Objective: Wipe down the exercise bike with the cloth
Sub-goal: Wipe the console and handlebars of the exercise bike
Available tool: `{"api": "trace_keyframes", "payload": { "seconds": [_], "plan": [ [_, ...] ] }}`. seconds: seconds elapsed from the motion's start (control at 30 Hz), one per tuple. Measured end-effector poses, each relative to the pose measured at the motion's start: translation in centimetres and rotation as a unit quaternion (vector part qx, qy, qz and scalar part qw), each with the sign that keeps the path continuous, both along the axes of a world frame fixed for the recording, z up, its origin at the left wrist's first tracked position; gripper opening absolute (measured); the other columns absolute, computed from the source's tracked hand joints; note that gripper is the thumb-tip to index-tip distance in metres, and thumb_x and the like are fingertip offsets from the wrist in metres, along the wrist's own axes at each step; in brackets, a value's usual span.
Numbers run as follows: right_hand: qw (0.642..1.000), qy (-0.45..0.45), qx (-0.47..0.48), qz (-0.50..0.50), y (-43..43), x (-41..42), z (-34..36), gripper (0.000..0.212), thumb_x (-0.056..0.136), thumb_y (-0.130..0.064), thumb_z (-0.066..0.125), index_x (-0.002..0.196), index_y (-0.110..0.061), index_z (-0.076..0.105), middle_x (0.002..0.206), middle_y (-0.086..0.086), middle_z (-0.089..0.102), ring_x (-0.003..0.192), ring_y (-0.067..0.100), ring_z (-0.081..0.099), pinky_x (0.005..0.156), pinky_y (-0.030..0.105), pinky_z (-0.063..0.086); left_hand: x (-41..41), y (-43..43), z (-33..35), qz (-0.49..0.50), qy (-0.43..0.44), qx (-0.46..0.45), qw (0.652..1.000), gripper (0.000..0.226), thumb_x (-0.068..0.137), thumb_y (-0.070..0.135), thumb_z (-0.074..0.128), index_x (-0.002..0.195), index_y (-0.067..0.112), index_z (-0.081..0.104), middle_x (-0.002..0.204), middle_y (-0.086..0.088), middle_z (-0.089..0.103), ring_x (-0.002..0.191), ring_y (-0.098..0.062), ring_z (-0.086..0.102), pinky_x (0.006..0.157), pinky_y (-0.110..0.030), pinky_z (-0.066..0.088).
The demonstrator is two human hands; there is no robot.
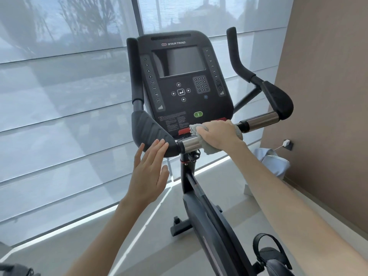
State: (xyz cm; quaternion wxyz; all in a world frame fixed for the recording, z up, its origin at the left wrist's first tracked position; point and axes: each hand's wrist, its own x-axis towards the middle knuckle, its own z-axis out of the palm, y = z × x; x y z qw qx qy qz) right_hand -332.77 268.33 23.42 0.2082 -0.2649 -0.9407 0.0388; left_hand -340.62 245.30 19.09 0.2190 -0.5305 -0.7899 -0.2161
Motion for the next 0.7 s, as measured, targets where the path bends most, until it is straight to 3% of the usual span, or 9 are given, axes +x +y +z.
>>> {"api": "trace_keyframes", "payload": {
  "seconds": [0.2,0.4,0.57,0.7],
  "plan": [
    [0.992,0.073,0.094,0.048,-6.1,-2.7,-1.6,0.041,0.095,-0.043,0.03,0.082,-0.019,0.062,0.082,0.003,0.067,0.078,0.024,0.06,0.078,0.039,0.038,0.5,0.3,-0.1,0.023,0.001,0.012,1.0,0.054,0.088,0.026,0.025,0.135,0.007,0.046,0.144,-0.007,0.044,0.138,-0.02,0.033,0.118,-0.048,0.009],
    [0.942,0.218,0.21,0.147,-3.2,-0.3,-3.9,0.033,0.094,-0.036,0.046,0.098,-0.013,0.07,0.081,0.003,0.069,0.073,0.023,0.062,0.071,0.037,0.049,1.0,0.6,0.1,0.041,-0.004,0.024,0.999,0.053,0.088,0.025,0.024,0.131,0.007,0.05,0.141,-0.009,0.048,0.135,-0.023,0.038,0.115,-0.053,0.015],
    [0.947,0.247,0.182,0.096,1.8,2.2,-4.2,0.037,0.094,-0.036,0.042,0.096,-0.011,0.07,0.077,0.005,0.067,0.07,0.025,0.059,0.072,0.037,0.047,1.3,0.6,0.1,0.04,-0.008,0.031,0.999,0.053,0.088,0.024,0.025,0.129,0.005,0.051,0.139,-0.01,0.05,0.134,-0.024,0.04,0.114,-0.055,0.018],
    [0.963,0.248,0.097,0.034,3.8,2.8,-3.4,0.049,0.093,-0.037,0.032,0.082,-0.006,0.068,0.066,0.009,0.063,0.063,0.029,0.056,0.071,0.038,0.045,1.4,0.6,0.3,0.041,-0.009,0.021,0.999,0.053,0.088,0.026,0.025,0.13,0.006,0.051,0.14,-0.009,0.049,0.135,-0.024,0.039,0.115,-0.053,0.017]
  ]
}}
